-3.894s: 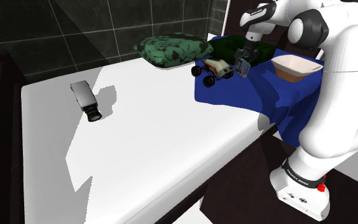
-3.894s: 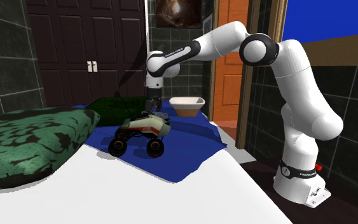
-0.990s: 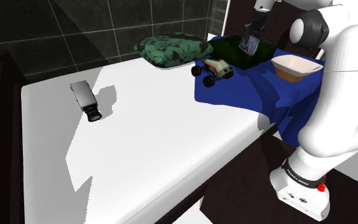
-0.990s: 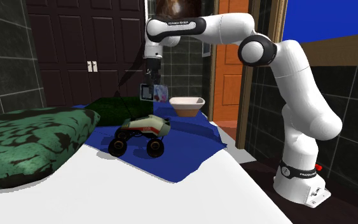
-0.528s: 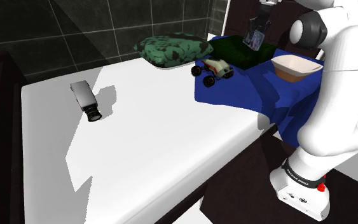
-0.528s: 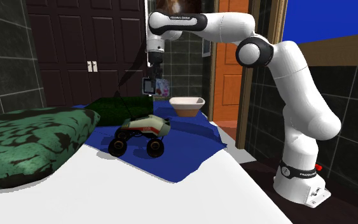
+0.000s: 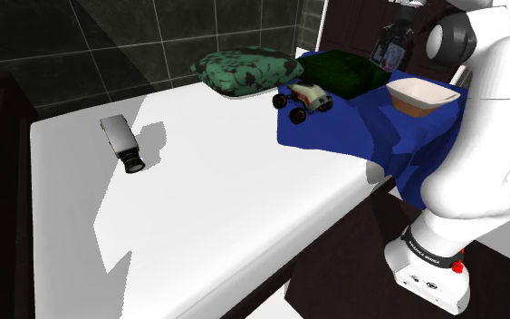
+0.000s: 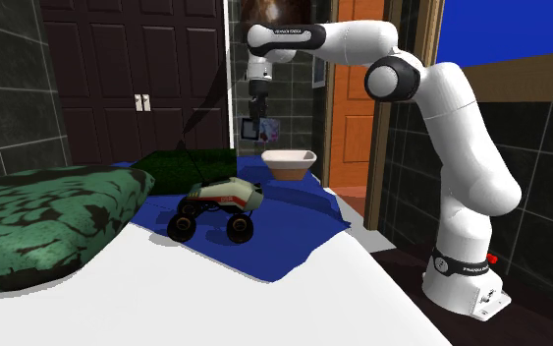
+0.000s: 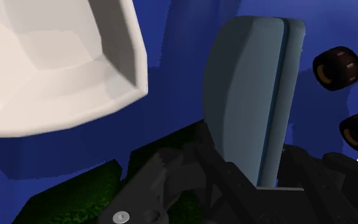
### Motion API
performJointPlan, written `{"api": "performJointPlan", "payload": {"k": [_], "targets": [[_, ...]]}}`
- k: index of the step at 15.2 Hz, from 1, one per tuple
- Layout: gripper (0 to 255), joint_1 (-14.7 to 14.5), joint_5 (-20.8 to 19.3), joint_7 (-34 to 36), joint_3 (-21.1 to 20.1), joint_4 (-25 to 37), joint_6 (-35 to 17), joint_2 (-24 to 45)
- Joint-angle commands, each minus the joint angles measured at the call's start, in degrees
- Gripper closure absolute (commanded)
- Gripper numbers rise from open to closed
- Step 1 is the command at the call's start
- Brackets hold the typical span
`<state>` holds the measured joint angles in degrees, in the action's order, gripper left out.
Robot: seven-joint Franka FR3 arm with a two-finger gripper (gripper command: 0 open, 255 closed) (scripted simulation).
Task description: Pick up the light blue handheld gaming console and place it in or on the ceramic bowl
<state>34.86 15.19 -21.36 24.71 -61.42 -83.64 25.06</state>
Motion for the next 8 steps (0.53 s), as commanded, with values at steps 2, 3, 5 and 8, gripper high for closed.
{"api": "performJointPlan", "payload": {"k": [2, 3, 5, 8], "targets": [[255, 3.29, 0.67, -3.67, 0.84, 1.60, 1.14, 0.93], [255, 4.42, 0.90, -4.84, 1.09, 2.22, 1.56, 1.29], [255, 6.81, 1.46, -7.17, 1.55, 3.88, 2.56, 2.26], [255, 10.82, 2.59, -10.57, 2.11, 7.62, 4.54, 4.48]]}}
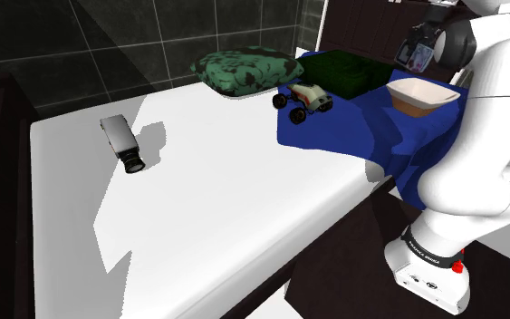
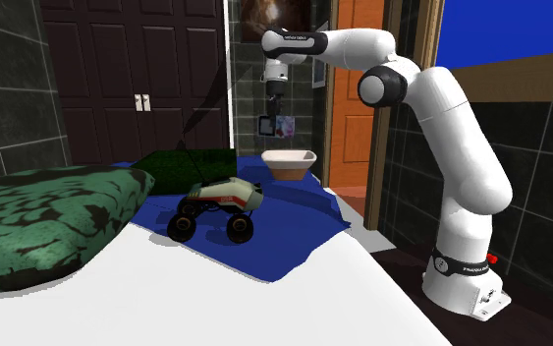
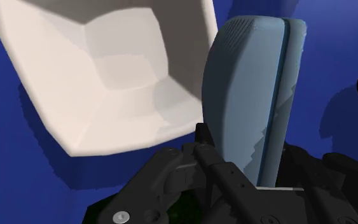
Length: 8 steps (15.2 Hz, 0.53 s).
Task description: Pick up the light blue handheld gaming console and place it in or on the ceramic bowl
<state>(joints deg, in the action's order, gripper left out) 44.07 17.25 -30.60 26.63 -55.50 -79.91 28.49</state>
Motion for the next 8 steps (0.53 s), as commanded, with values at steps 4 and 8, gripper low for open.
{"api": "performJointPlan", "payload": {"k": [4, 8], "targets": [[255, 8.31, 2.70, -5.37, 0.34, 10.32, 4.90, 6.01], [255, 12.48, 3.90, -7.35, -0.04, 15.69, 6.94, 9.40]]}}
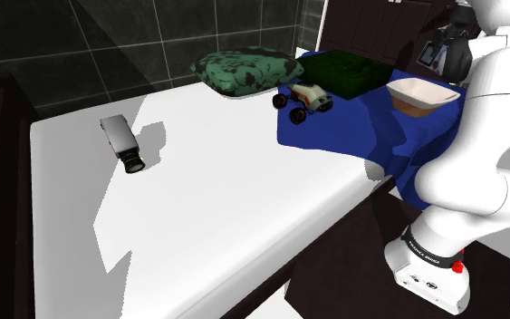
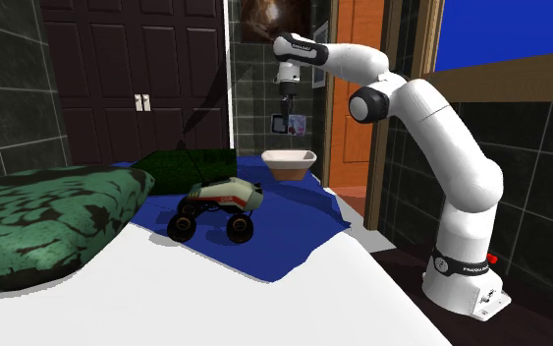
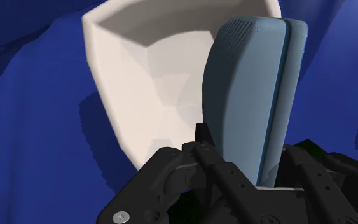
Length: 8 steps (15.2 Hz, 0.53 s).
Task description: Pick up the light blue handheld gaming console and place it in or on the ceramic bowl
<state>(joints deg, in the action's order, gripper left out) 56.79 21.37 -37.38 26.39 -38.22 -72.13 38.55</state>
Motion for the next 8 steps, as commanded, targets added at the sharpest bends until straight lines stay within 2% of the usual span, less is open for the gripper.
{"api": "performJointPlan", "payload": {"k": [1, 8], "targets": [[255, -1.36, -0.71, -0.97, 0.61, -5.01, -2.70, -2.05], [255, -5.54, -2.68, -2.36, 1.64, -19.40, -11.70, -6.99]]}}
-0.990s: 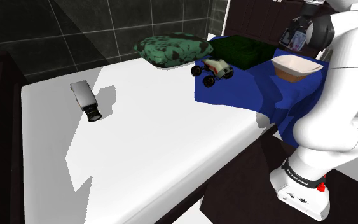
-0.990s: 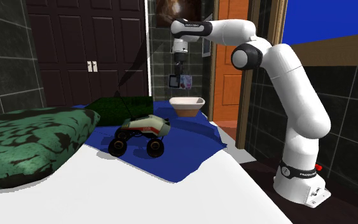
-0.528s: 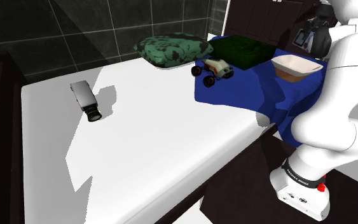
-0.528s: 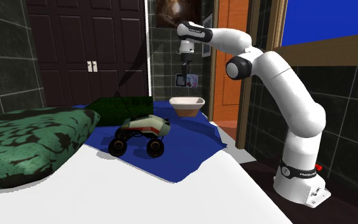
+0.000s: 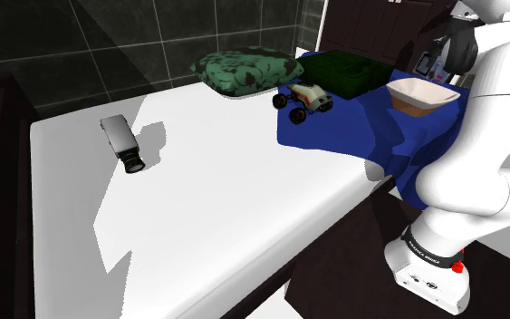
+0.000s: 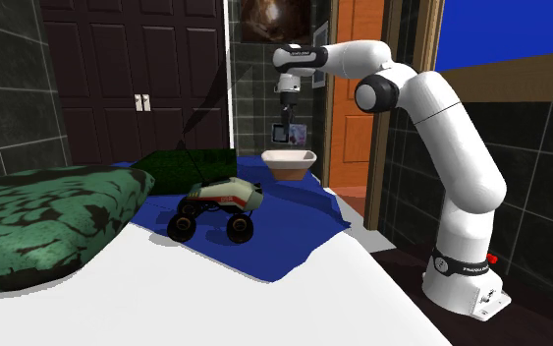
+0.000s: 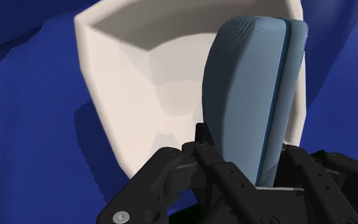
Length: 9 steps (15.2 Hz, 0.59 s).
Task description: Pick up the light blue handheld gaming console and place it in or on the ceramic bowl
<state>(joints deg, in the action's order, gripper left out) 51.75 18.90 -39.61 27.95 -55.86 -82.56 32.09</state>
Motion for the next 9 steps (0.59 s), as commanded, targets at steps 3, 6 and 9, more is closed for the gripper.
{"api": "performJointPlan", "payload": {"k": [3, 6, 9], "targets": [[255, -1.55, -0.65, -0.49, 0.24, -5.98, -4.31, -1.63], [255, -2.37, -0.94, -0.81, 0.32, -9.63, -7.11, -2.40], [255, -2.65, -1.03, -0.94, 0.34, -10.97, -8.19, -2.65]]}}
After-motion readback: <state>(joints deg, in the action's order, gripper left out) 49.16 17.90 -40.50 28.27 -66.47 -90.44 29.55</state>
